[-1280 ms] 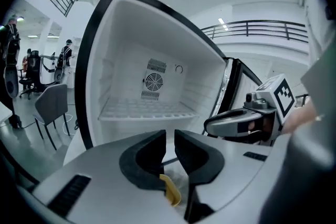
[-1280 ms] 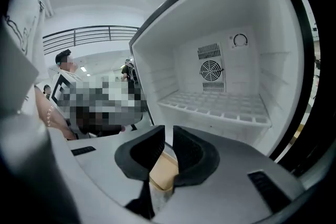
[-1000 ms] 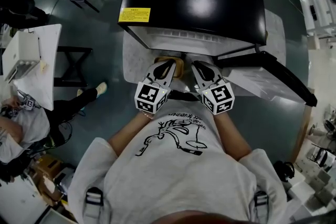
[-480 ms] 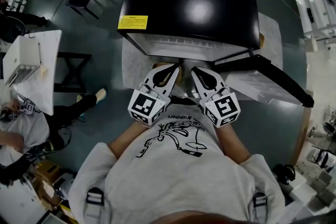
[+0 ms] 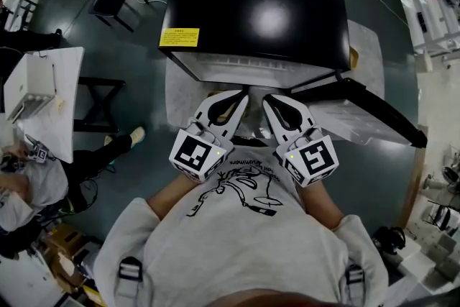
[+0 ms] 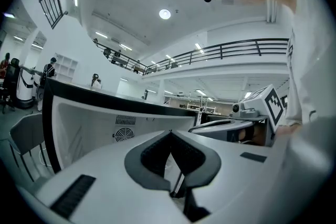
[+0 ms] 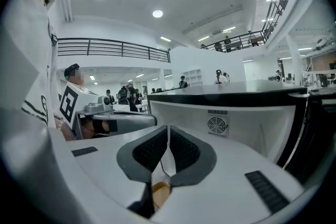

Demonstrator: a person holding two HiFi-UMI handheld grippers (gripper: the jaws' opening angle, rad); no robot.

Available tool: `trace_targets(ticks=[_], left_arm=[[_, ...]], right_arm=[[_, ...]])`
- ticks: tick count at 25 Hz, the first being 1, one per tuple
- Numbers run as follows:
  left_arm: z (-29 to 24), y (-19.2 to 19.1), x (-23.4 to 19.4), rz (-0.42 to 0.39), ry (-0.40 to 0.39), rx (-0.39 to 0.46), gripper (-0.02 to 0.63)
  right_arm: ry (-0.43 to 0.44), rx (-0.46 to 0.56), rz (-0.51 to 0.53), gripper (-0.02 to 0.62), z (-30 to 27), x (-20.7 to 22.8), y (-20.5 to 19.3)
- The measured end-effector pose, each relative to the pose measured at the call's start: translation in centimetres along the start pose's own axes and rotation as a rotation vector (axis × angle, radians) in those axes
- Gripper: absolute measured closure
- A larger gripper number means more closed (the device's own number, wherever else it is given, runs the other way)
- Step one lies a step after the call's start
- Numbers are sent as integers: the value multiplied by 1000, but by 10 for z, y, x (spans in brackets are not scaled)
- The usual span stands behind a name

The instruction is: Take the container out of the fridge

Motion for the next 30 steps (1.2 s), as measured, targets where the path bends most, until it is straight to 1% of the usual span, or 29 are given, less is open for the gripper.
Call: trace_targets(ticks=[7, 20, 24, 30], left_arm=[[0, 11, 0, -6, -9, 14, 591], [-2, 17, -7, -6, -7, 23, 591], [-4, 16, -7, 6, -8, 19, 591], [-4, 16, -9, -8, -11, 10, 591]], right_arm=[[12, 15, 9, 563, 1, -4, 11], [0, 19, 16, 563, -3, 0, 17], [-3, 20, 14, 563, -4, 3, 17], [-11, 18, 9, 563, -5, 4, 16]])
Point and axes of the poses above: the fingertips, and each gripper's own axes: z backward along the fingers, x to its right, y out of its top, the point moved 8 cm from there along z, backward along the fingers, and after that the axes turned 5 degrees about y, right-handed, at the moved point
